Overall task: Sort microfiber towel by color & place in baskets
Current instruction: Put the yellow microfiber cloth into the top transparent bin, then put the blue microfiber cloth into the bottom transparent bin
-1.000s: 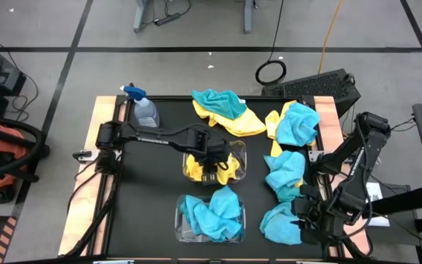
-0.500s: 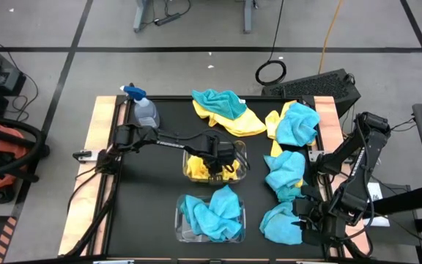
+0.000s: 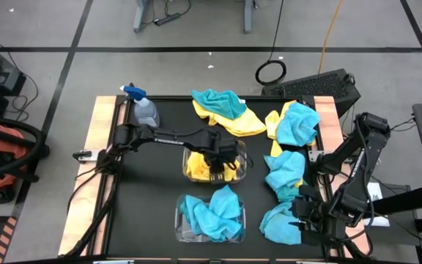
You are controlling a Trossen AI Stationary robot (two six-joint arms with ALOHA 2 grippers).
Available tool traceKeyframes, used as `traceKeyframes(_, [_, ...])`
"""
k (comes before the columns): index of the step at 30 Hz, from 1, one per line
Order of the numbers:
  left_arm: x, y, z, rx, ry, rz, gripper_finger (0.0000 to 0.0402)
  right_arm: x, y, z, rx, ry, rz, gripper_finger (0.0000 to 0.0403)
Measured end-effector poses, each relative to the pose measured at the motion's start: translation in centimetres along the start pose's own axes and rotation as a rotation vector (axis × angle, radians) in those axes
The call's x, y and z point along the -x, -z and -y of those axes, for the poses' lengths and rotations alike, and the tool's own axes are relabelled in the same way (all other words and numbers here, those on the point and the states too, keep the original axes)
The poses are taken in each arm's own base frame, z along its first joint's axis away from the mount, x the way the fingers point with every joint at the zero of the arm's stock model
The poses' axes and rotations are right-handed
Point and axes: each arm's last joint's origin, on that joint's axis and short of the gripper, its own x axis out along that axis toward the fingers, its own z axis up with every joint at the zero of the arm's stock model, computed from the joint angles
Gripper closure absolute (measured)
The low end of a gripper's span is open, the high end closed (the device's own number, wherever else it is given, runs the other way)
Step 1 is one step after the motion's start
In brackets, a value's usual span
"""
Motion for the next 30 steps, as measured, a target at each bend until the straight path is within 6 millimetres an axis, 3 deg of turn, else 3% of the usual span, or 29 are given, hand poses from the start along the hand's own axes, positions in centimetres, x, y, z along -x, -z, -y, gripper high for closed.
traceKeyframes(5, [2.3,0.0,0.8,-0.002,0.054,0.000,0.0237,-1.3,0.4,-0.8,0.027,0.021,-0.011,0.0147])
traceKeyframes(10, [4.9,0.3,1.7,-0.017,0.077,0.027,0.0207,-3.3,1.0,-2.1,0.083,0.029,-0.036,0.0118])
traceKeyframes(26, [14.9,2.8,5.7,-0.056,0.162,0.271,0.0201,-8.5,3.8,-3.5,0.142,0.173,-0.158,0.0115])
traceKeyframes(30, [17.0,3.5,6.5,-0.051,0.180,0.336,0.0201,-10.5,5.0,-3.4,0.129,0.140,-0.210,0.0120])
